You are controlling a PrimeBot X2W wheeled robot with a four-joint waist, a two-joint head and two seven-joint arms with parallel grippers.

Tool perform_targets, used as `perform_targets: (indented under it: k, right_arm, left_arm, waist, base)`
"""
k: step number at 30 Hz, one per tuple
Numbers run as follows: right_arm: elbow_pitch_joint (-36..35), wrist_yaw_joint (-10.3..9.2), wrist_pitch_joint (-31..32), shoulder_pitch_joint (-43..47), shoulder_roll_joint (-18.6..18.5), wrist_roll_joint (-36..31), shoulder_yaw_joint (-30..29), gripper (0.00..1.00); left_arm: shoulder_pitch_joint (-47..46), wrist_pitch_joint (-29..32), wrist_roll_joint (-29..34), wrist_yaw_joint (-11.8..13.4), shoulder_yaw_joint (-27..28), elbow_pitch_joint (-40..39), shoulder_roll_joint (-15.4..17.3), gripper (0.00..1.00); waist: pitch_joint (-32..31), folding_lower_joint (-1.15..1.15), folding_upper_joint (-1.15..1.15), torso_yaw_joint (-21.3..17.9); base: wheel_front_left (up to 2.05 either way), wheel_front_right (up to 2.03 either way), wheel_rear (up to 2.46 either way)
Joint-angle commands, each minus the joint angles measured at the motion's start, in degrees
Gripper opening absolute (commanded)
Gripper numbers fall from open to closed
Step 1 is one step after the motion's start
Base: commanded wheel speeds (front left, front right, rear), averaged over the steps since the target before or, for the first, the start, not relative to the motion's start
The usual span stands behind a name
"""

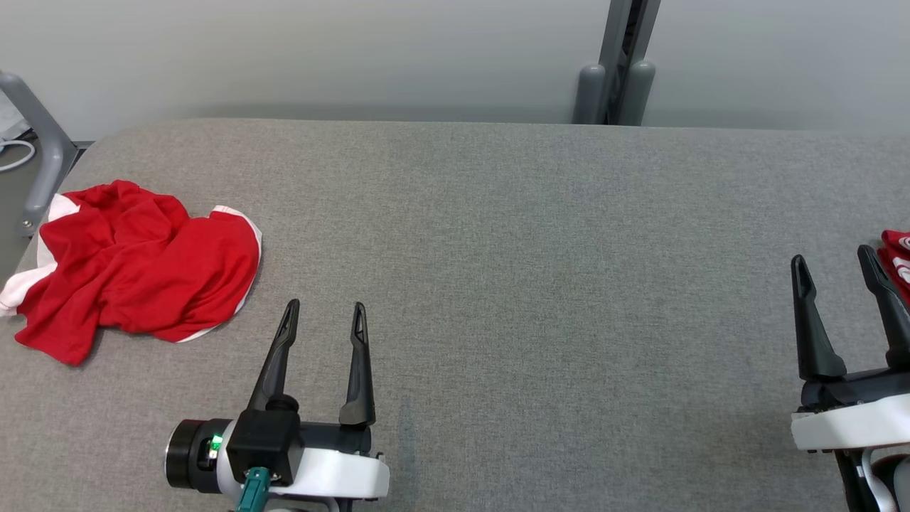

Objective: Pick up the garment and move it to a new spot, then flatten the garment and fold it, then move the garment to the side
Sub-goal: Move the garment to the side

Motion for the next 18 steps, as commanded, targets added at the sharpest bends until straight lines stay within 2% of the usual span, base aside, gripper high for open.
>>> perform_targets:
  k: [1,18]
  right_arm:
    - [-0.09,-0.01,0.0,-0.5,-0.26,-0.28,0.1,1.0]
    - [0.41,-0.01,0.0,-0.84,-0.61,1.16,0.0,1.0]
  left_arm:
    - [-0.97,-0.04,-0.37,0.18,0.05,-0.09,0.2,1.0]
    - [-1.99,-0.04,-0.83,0.86,-0.67,-0.15,0.2,1.0]
  waist:
    - [0.17,0.0,0.0,-0.04]
    - [1.28,0.0,0.0,0.19]
  base:
    - [0.0,0.0,0.0]
    - [0.0,0.0,0.0]
